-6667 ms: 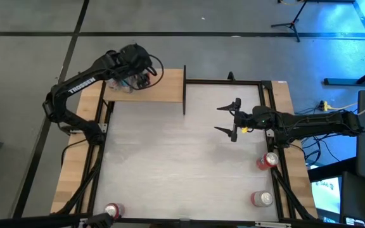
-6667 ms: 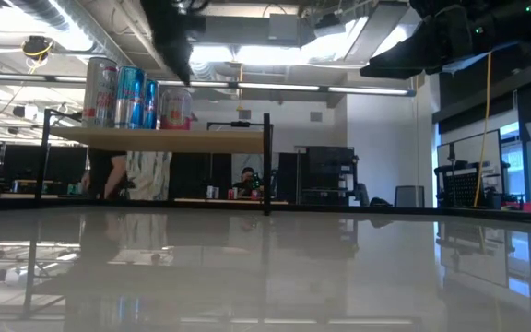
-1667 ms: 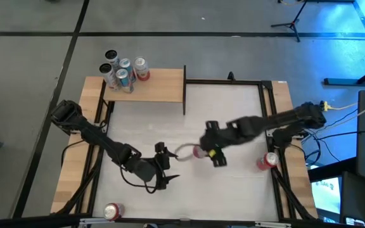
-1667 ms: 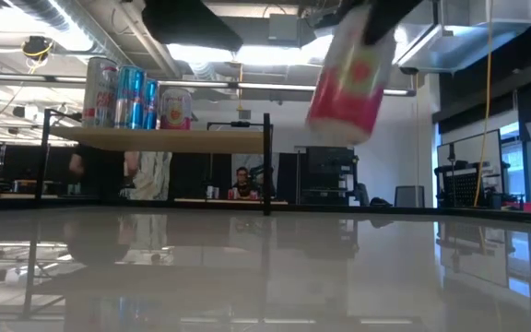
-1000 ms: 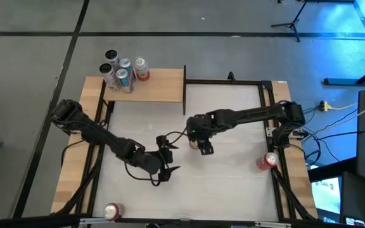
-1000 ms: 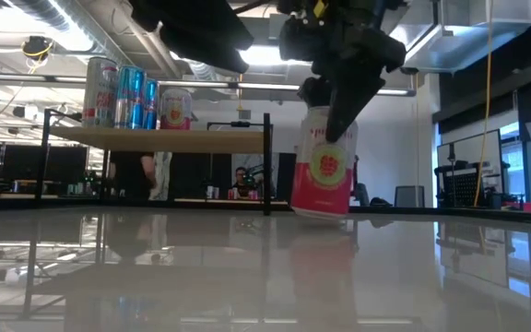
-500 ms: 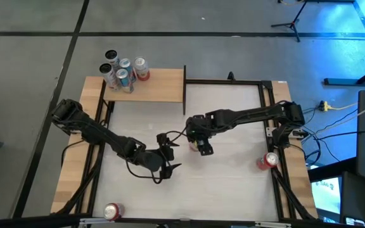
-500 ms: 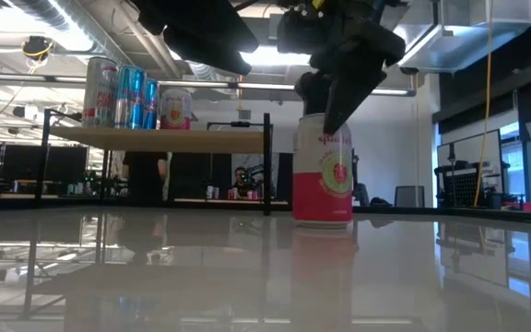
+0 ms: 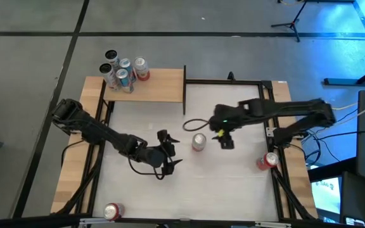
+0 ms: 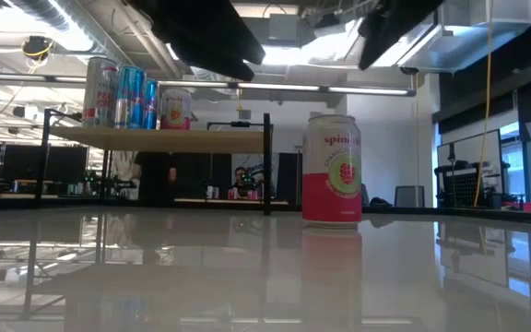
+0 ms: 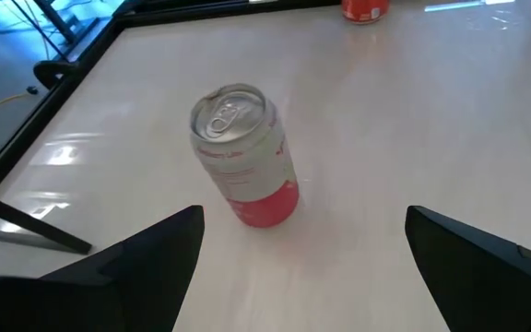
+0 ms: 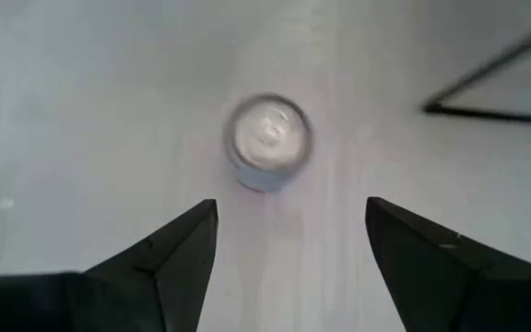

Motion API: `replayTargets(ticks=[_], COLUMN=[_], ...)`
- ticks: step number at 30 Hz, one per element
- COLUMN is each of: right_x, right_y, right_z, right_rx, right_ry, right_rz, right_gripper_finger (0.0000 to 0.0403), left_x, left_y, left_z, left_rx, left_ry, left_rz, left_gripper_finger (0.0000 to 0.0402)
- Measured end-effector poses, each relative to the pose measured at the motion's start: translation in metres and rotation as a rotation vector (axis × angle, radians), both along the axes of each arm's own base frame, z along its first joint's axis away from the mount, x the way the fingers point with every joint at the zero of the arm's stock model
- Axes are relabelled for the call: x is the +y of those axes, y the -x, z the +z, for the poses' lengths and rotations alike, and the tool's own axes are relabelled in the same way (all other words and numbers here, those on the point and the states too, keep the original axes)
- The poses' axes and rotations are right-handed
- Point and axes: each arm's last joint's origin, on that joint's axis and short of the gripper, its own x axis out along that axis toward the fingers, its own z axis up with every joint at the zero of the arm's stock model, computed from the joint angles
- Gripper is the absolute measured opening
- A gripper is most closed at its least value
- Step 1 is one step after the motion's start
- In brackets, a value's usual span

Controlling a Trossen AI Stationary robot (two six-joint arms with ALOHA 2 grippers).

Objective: Place canned beverage on shelf
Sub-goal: Put the pink white soda can on the shelf aligned with the pink white soda

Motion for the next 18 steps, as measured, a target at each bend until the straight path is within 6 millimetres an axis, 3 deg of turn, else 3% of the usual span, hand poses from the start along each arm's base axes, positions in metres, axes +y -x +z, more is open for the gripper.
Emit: replayTargets(ticks=[5,11,18], right_x=[-0.004,-0.005,-0.006], right_y=[0.034,0.057,0.069], right_z=[-0.013,-0.049,-0.075], right_rx=[-0.131,-0.288,-0.351], right_ry=[0.016,-0.035,-0.04], right_rz=[-0.076,-0.123,-0.143], right_gripper_finger=[0.027,0.027,0.0271], left_x=[0.007,0.015,0.015], left_y=[-0.002,-0.005,-0.008], left_z=[0.0,0.0,-0.004], left_rx=[0.026,0.073,0.071], left_ry=[-0.09,-0.229,-0.119], left_rz=[-0.023,-0.068,-0.075], left_gripper_finger=[0.0367,0.0367,0.0367])
